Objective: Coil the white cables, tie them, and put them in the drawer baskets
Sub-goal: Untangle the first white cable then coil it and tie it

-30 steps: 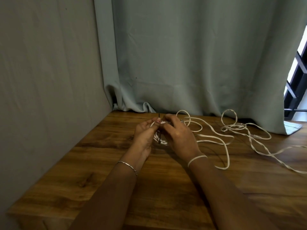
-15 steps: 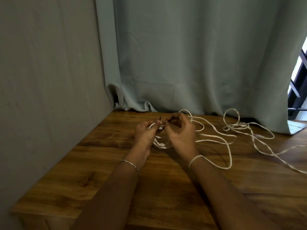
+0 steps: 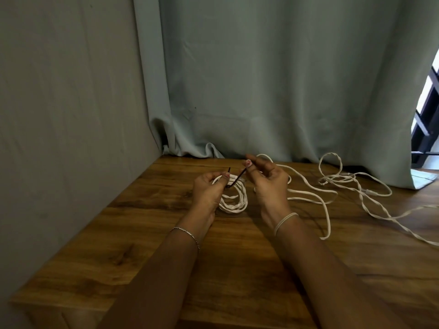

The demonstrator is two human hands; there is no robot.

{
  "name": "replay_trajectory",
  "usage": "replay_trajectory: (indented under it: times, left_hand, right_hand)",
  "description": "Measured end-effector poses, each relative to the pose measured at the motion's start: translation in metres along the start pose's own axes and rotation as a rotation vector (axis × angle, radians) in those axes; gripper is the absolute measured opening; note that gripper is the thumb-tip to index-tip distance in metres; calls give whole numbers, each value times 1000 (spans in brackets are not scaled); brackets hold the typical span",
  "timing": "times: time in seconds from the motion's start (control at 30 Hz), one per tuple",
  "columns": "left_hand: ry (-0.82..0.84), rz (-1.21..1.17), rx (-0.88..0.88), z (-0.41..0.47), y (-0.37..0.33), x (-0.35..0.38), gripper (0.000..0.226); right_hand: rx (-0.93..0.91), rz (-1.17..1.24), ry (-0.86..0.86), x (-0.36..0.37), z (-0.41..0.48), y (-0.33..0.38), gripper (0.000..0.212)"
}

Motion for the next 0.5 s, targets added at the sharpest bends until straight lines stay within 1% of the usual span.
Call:
replay_trajectory:
  times: [0.13,0.27,0.5]
  left_hand:
    - [-3,-11,-3,-1,-1,-1,4]
    - [-7,-28,-8,-1,-1,-1,6]
    - [0,-66,13,-2,-2,-2,7]
  right_hand:
    - [72,108,25,-1,0,0,21]
    - [94,147,25,-2,0,1,16]
    - [169,180,80,0,0,2,11]
Point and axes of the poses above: each hand's wrist, its own z-axis towards the middle knuckle, its own x-axis out of the palm, y = z × x, the point moved 1 cm from there along z, towards the middle knuckle, and after that the axes turned 4 degrees about x, right-handed, at the moved point
